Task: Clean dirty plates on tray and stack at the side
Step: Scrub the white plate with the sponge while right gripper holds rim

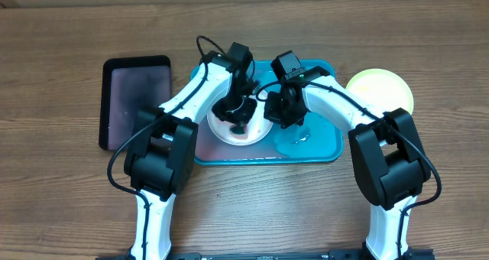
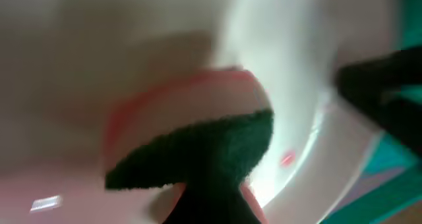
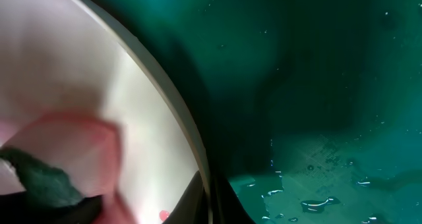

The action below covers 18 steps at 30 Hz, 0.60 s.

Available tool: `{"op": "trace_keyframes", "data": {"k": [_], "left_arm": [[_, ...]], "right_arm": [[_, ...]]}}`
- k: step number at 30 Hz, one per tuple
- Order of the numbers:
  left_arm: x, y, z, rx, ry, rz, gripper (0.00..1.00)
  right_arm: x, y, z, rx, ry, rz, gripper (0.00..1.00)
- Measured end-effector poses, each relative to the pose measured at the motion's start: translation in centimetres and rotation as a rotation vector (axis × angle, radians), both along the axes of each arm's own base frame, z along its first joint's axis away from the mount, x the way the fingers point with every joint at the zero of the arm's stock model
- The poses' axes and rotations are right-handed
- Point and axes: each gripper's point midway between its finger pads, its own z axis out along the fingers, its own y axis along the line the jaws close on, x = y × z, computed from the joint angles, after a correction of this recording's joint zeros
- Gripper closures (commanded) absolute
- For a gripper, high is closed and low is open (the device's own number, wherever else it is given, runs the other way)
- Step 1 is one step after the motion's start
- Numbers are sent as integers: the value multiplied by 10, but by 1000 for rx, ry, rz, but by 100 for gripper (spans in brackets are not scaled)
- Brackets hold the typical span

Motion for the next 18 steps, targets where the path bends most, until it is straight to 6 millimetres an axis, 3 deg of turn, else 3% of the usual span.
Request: {"op": "trace_keyframes", "data": {"k": [3,6,12,18], "left_arm": [[17,-11,2,-49,-67,7,96],[35,-7,1,-11,-133,83,96],[52,35,-3,242,-225,329,96],[40,71,-1,433,-223,429,96]], "right_arm": [[0,0,0,0,1,0,96],[0,0,0,-1,1,0,96],[0,1,0,2,0,1,96],[0,1,0,2,1,2,96]]}}
